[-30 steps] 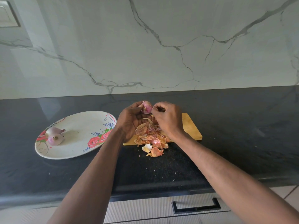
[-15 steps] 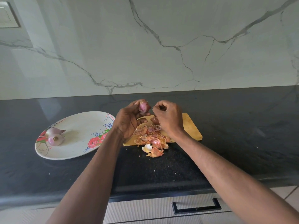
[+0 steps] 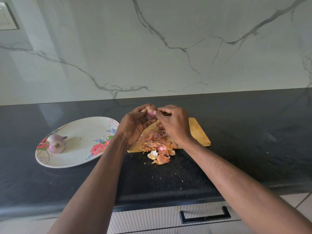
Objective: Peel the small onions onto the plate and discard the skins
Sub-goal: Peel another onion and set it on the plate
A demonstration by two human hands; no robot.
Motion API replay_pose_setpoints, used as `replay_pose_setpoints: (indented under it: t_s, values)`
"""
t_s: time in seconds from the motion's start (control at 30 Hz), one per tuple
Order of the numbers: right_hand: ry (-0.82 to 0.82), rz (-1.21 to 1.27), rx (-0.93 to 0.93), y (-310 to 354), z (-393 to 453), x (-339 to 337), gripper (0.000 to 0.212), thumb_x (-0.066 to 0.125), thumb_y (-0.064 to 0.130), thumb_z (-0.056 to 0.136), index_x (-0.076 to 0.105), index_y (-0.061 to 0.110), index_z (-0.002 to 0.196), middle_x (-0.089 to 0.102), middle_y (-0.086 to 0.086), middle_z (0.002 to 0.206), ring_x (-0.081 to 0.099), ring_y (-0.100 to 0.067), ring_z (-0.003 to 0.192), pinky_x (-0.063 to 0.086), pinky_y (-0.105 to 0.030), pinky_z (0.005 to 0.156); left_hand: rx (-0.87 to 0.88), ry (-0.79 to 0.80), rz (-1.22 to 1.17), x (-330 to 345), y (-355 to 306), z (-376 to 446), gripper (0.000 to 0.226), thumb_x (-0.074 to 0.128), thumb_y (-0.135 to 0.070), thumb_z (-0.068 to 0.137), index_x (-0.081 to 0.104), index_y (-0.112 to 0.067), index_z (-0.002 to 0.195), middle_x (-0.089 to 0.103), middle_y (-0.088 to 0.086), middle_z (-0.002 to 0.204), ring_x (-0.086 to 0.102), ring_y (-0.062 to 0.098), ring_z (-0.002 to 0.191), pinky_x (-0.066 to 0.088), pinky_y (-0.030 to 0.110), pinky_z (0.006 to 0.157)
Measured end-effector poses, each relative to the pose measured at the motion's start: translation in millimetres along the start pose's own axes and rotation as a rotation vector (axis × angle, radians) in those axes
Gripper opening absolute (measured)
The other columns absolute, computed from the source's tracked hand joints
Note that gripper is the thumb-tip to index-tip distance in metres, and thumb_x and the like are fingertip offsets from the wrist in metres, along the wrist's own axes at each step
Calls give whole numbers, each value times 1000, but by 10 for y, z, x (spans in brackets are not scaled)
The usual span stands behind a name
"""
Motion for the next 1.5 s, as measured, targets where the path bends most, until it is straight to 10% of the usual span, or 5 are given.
replay_pose_setpoints:
  t_s: [0.3,0.8,1.1,1.27,1.5]
  values:
    - [-16,31,8,-23,-14,-11,19,79,20,83,78,2,78,71,-4,76,65,-14,67,52,-36,57,-3,-73,-4,-12,28,-5,22,50,4,98,68,2,111,75,16,100,73,25,91,61,34,85]
    - [-14,107,115,11,-16,-12,10,71,9,89,78,6,95,74,-1,84,68,-6,73,55,-15,64,-11,-48,-91,-54,39,14,24,46,3,99,64,4,116,73,20,101,73,26,89,62,32,80]
    - [-30,-40,-54,29,-19,15,15,75,8,87,77,4,102,73,-4,94,65,-8,80,51,-9,69,27,4,-72,-40,6,15,24,47,4,99,64,-1,115,71,17,102,71,25,91,60,35,89]
    - [-39,-199,-205,27,-48,28,4,72,6,86,75,3,87,70,-6,84,64,-16,68,57,-32,57,28,36,-41,1,12,-1,21,52,1,94,66,-4,110,71,16,106,70,24,93,61,31,85]
    - [-64,-452,-364,46,-55,89,17,74,3,79,58,4,74,57,-8,71,43,-13,62,34,-23,47,31,39,-26,25,46,-5,22,62,-3,86,66,-4,108,73,11,97,71,20,88,61,29,80]
Point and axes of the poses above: each hand's wrist, its own z-axis towards the middle knuckle, its own x-axis out of the palm, y = z × x, the point moved 4 cm from there along z, towards the middle knuckle
